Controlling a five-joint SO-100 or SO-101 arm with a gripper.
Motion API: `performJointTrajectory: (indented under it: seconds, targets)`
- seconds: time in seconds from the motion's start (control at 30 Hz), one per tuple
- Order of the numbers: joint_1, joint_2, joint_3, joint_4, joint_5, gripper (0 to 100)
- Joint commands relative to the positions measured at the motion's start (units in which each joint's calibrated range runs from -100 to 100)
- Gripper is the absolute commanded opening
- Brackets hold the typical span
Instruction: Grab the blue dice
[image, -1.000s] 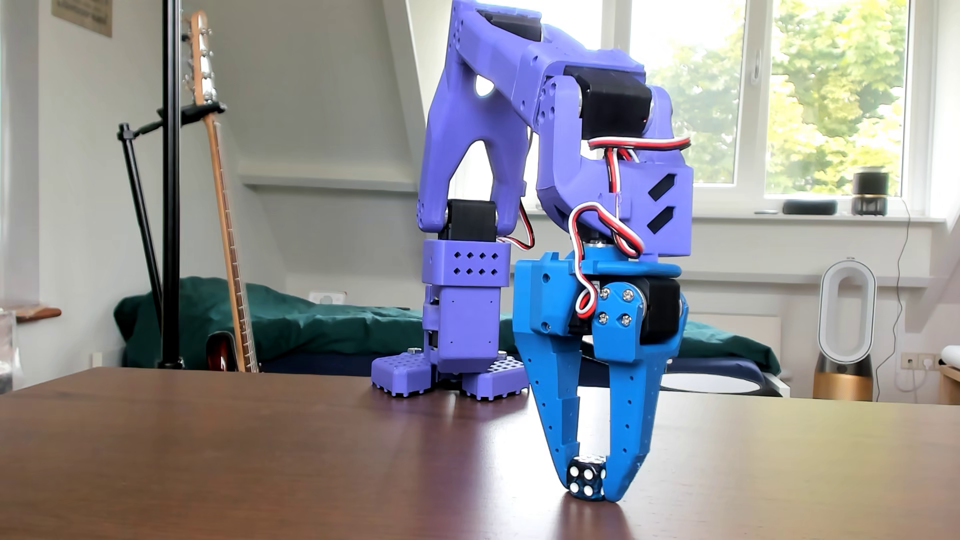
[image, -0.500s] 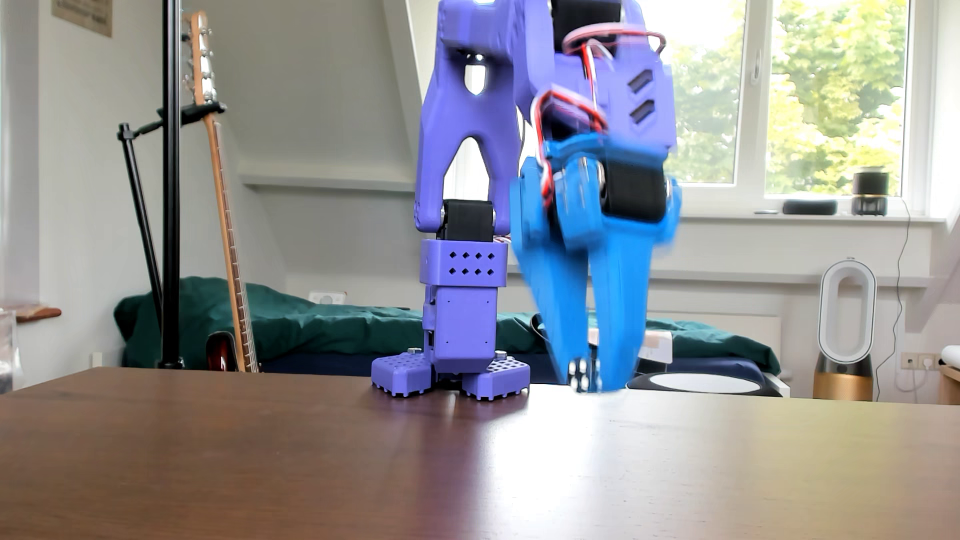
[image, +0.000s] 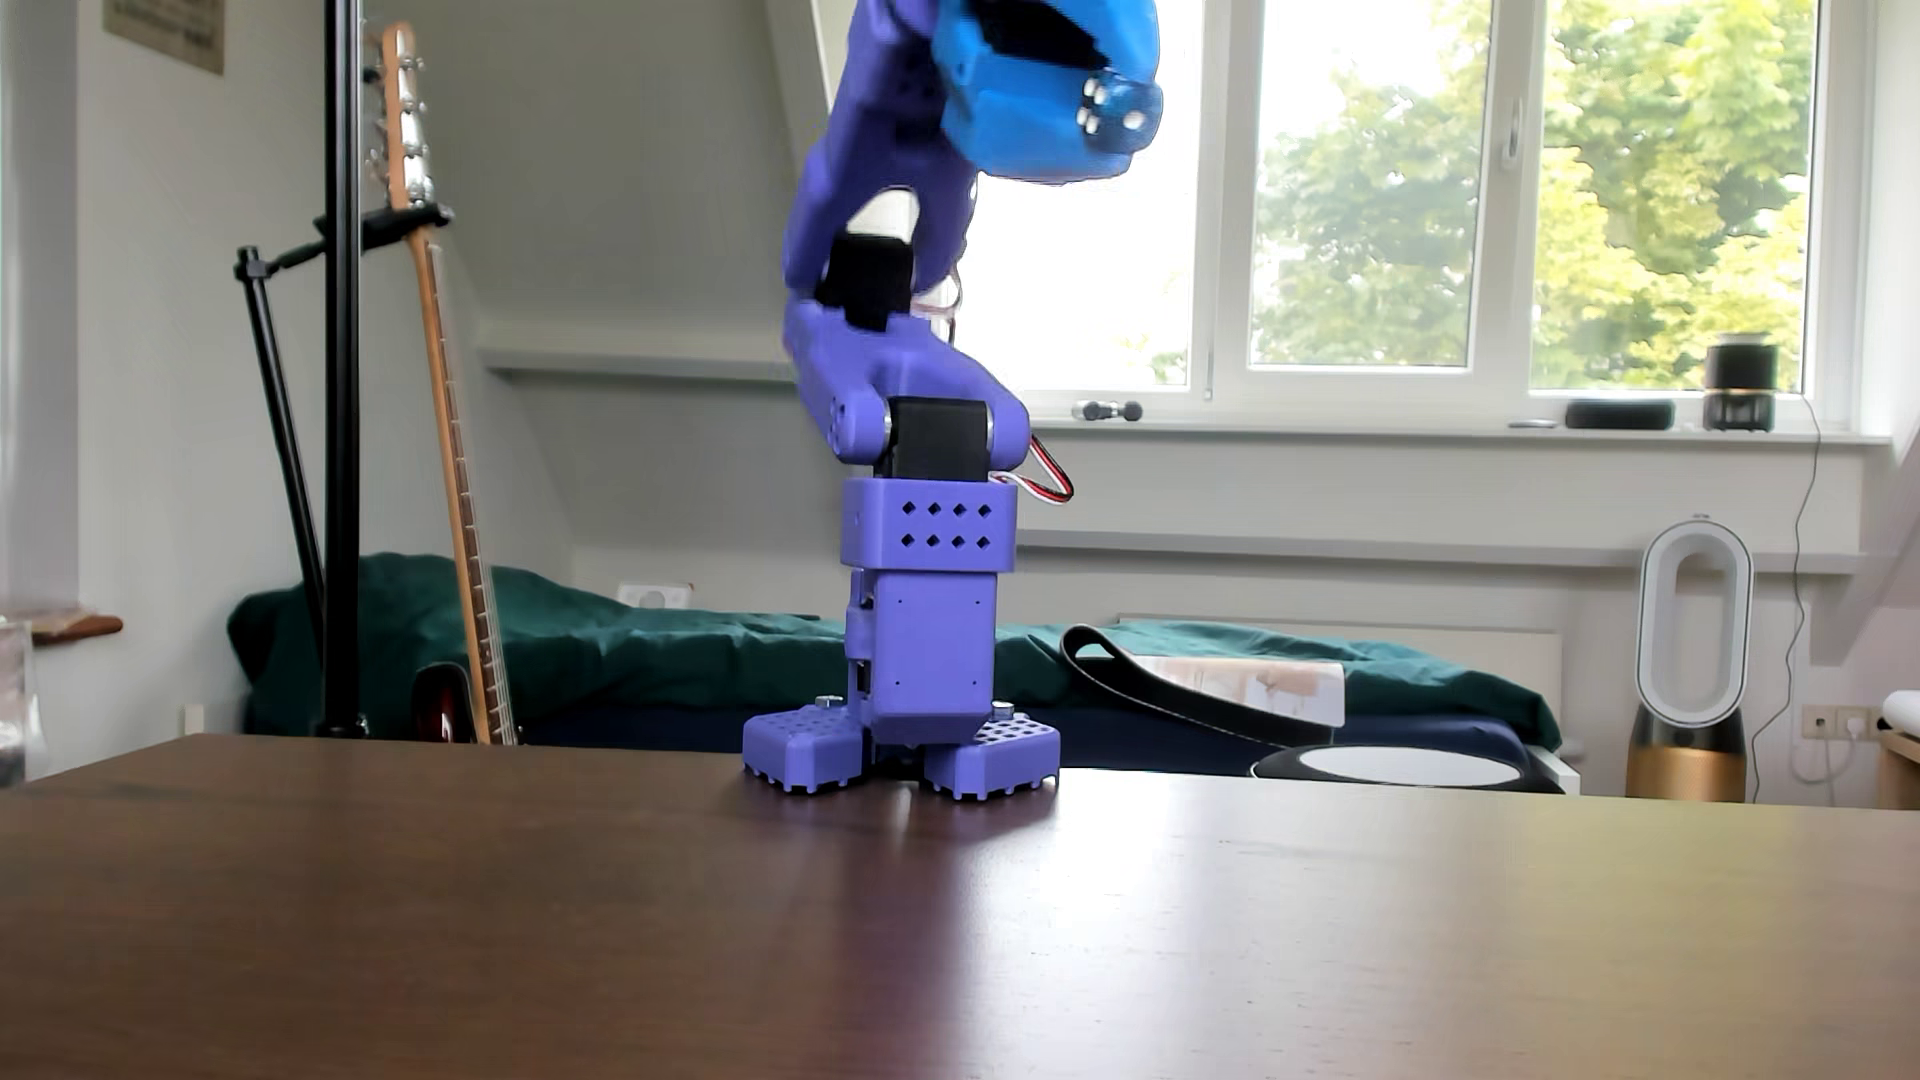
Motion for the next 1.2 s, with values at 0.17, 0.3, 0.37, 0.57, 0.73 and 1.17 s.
performJointTrajectory:
  seconds: [0.17, 0.3, 0.37, 0.57, 0.73, 1.17]
  targets:
    - [7.0, -2.9, 15.3, -15.4, -0.3, 2]
    - [7.1, -1.8, 15.3, -16.9, -0.3, 2]
    - [7.1, -1.9, 15.0, -17.3, -0.3, 2]
    - [6.9, -1.8, 13.8, -17.7, -0.2, 2]
    - [7.3, -0.9, 12.1, -17.8, 0.1, 2]
    - [12.6, 6.5, 12.7, -22.6, 0.1, 2]
